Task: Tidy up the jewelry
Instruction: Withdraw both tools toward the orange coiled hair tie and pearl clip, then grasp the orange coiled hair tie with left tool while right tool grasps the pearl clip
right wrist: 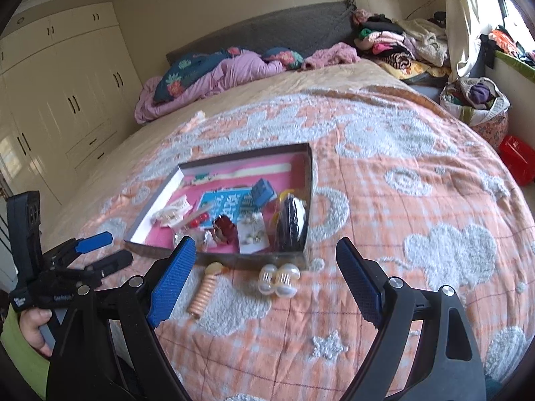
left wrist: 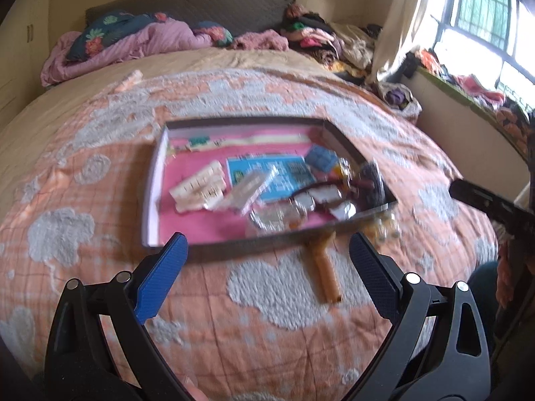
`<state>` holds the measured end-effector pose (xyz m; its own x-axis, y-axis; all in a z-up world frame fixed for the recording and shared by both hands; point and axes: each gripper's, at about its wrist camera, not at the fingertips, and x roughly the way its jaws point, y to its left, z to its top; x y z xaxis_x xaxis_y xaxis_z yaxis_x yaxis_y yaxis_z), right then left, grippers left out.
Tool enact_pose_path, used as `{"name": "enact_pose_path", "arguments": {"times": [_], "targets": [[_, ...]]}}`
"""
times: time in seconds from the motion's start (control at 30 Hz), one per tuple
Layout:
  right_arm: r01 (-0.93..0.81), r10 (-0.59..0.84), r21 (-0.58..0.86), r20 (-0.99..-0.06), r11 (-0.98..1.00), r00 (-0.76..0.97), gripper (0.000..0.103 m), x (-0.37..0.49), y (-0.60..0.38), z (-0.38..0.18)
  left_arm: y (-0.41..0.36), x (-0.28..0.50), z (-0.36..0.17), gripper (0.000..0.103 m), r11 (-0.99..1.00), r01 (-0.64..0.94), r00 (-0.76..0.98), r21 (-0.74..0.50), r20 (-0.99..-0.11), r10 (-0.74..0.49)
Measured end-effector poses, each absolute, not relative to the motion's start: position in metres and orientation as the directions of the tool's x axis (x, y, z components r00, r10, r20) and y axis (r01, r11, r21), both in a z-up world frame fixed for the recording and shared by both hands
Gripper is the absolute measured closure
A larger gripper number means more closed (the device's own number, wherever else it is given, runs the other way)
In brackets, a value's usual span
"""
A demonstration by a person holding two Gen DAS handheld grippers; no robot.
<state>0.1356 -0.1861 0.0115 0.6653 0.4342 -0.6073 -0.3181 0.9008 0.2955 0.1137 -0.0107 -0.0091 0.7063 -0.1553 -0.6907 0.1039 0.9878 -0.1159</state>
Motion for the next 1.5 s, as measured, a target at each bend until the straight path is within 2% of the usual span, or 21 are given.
{"name": "enact_pose_path", "arguments": {"times": [0.3, 0.33, 0.43, 0.57, 0.67, 0.83, 0.87, 0.9, 0.93, 1.0, 1.13, 1.5], "targets": [[-0.303, 0.44, 0.319, -0.678, 0.898, 0.588, 0.018, 0.152, -0.179, -0.027, -0.036, 0.117, -0.044, 0.013, 0.981, 0.161, 0.628, -0.108, -0.755, -0.187], [-0.297, 0.445, 0.331, -0.688, 0.895, 0.574, 0.018, 0.154, -0.18, -0.033, -0.039, 0.119, -0.047, 0.015, 0.98, 0.167, 0.621, -0.11, -0.76, -0.191], [-0.288, 0.443, 0.338, -0.709, 0.896, 0.549, 0.018, 0.16, -0.179, -0.044, -0.046, 0.122, -0.057, 0.032, 0.976, 0.187, 0.595, -0.114, -0.777, -0.205], [-0.29, 0.434, 0.325, -0.732, 0.9, 0.525, 0.02, 0.167, -0.173, -0.057, -0.054, 0.128, -0.069, 0.04, 0.969, 0.21, 0.565, -0.126, -0.793, -0.226], [-0.294, 0.423, 0.312, -0.758, 0.903, 0.497, 0.032, 0.175, -0.166, -0.069, -0.06, 0.131, -0.077, 0.05, 0.966, 0.223, 0.551, -0.129, -0.801, -0.234], [-0.281, 0.418, 0.315, -0.769, 0.906, 0.484, 0.038, 0.184, -0.159, -0.08, -0.067, 0.137, -0.084, 0.056, 0.963, 0.236, 0.543, -0.126, -0.805, -0.239], [-0.286, 0.412, 0.305, -0.769, 0.909, 0.489, 0.04, 0.184, -0.157, -0.08, -0.068, 0.138, -0.085, 0.063, 0.963, 0.24, 0.543, -0.126, -0.804, -0.24], [-0.29, 0.406, 0.295, -0.771, 0.911, 0.49, 0.048, 0.185, -0.156, -0.08, -0.069, 0.138, -0.086, 0.068, 0.962, 0.243, 0.544, -0.124, -0.804, -0.241], [-0.3, 0.406, 0.289, -0.772, 0.909, 0.488, 0.059, 0.185, -0.155, -0.081, -0.07, 0.139, -0.088, 0.078, 0.961, 0.251, 0.545, -0.118, -0.803, -0.241], [-0.307, 0.409, 0.287, -0.767, 0.908, 0.494, 0.06, 0.183, -0.155, -0.08, -0.072, 0.138, -0.09, 0.088, 0.957, 0.264, 0.542, -0.116, -0.803, -0.247], [-0.311, 0.431, 0.309, -0.746, 0.899, 0.507, 0.06, 0.174, -0.162, -0.071, -0.067, 0.132, -0.082, 0.092, 0.958, 0.266, 0.559, -0.109, -0.792, -0.245], [-0.383, 0.499, 0.325, -0.648, 0.864, 0.575, 0.06, 0.145, -0.159, -0.02, -0.027, 0.111, -0.014, 0.092, 0.971, 0.193, 0.697, -0.139, -0.678, -0.236]]}}
